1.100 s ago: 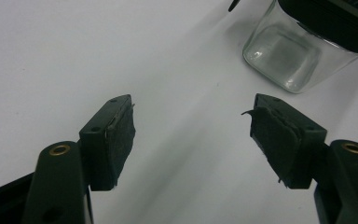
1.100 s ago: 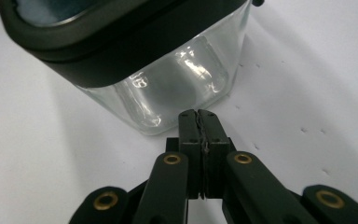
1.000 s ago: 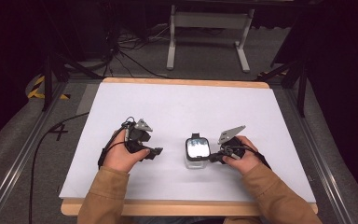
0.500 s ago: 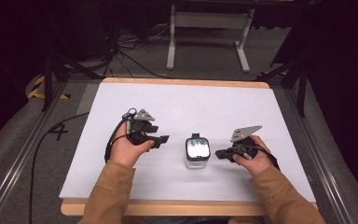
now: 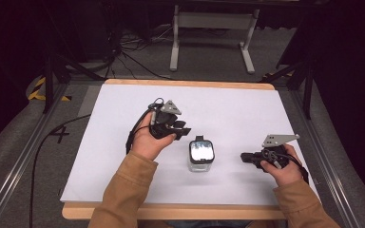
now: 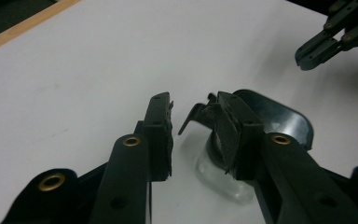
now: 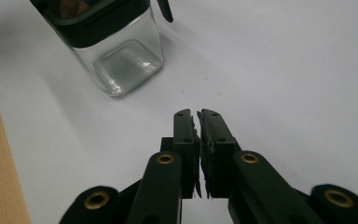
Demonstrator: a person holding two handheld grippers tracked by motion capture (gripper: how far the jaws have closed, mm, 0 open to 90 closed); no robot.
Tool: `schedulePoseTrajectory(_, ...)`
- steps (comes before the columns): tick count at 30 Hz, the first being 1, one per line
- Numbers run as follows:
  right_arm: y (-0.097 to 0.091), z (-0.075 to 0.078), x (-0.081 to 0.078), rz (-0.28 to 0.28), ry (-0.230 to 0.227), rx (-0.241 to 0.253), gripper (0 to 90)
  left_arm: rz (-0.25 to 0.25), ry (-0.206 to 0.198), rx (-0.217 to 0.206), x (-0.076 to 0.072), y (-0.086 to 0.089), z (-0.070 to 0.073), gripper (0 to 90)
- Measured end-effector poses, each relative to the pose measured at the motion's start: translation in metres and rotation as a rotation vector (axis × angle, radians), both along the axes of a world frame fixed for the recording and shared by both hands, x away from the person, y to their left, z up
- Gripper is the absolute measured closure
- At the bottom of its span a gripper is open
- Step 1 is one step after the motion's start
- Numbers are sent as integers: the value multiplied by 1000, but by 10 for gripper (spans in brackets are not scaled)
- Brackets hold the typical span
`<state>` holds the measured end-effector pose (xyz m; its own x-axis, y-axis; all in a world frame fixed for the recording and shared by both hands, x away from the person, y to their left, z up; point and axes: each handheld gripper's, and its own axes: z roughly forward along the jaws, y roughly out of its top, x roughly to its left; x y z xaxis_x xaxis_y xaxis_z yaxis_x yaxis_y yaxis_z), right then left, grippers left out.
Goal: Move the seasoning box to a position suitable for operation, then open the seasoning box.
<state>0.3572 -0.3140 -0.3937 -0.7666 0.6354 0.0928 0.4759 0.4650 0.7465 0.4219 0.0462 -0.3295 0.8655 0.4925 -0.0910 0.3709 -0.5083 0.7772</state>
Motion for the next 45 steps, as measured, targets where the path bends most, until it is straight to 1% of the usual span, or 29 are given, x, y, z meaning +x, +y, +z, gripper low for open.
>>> schedulePoseTrajectory(1,-1,0,-1,-2,-3,1,855,-17,-3,9,2,-3,0,661)
schedulePoseTrajectory(3,-3,0,-4,-8,-5,4,852,-38,4,-3,5,-9,-3,670)
schedulePoseTrajectory(4,-4,0,-6,-12,-2,3,852,-51,18,-5,7,-12,-5,683)
schedulePoseTrajectory(5,-5,-1,-6,-11,-8,3,852,-54,28,-24,9,-15,-8,685)
schedulePoseTrajectory(7,-5,-2,-9,-13,1,3,849,-64,43,-30,14,-20,-12,684)
schedulePoseTrajectory(9,-6,-4,-11,-16,0,3,847,-67,51,-38,18,-23,-15,681)
schedulePoseTrajectory(12,-7,-6,-14,-17,1,-1,843,-60,58,-30,22,-27,-19,681)
schedulePoseTrajectory(15,-7,-7,-16,-19,-1,1,844,-35,61,-45,26,-29,-25,686)
schedulePoseTrajectory(16,-7,-7,-17,-21,4,1,843,-31,68,-51,27,-29,-26,701)
schedulePoseTrajectory(17,-7,-7,-17,-21,1,-1,844,-34,85,-51,29,-29,-28,715)
schedulePoseTrajectory(19,-8,-8,-18,-22,0,-2,844,-27,94,-60,31,-29,-30,732)
schedulePoseTrajectory(22,-8,-8,-19,-25,1,0,843,-29,103,-53,32,-30,-32,771)
schedulePoseTrajectory(24,-9,-8,-19,-25,1,0,842,-45,127,-43,33,-31,-33,786)
schedulePoseTrajectory(27,-9,-8,-19,-27,4,5,841,-50,140,-24,33,-33,-34,797)
schedulePoseTrajectory(31,-9,-8,-19,-24,4,3,841,-45,147,-19,33,-33,-34,840)
schedulePoseTrajectory(36,-8,-8,-19,-23,7,3,836,-51,159,-26,32,-32,-33,835)
schedulePoseTrajectory(37,-8,-8,-19,-22,8,4,835,-55,156,-33,32,-32,-33,830)
schedulePoseTrajectory(39,-7,-8,-19,-19,8,5,835,-58,161,-30,31,-33,-33,831)
schedulePoseTrajectory(40,-7,-8,-19,-19,9,6,835,-57,163,-22,31,-34,-33,839)
schedulePoseTrajectory(42,-7,-8,-19,-19,8,4,831,-64,169,-26,31,-34,-33,870)
schedulePoseTrajectory(45,-6,-8,-20,-19,11,6,831,-67,172,-32,32,-34,-34,889)
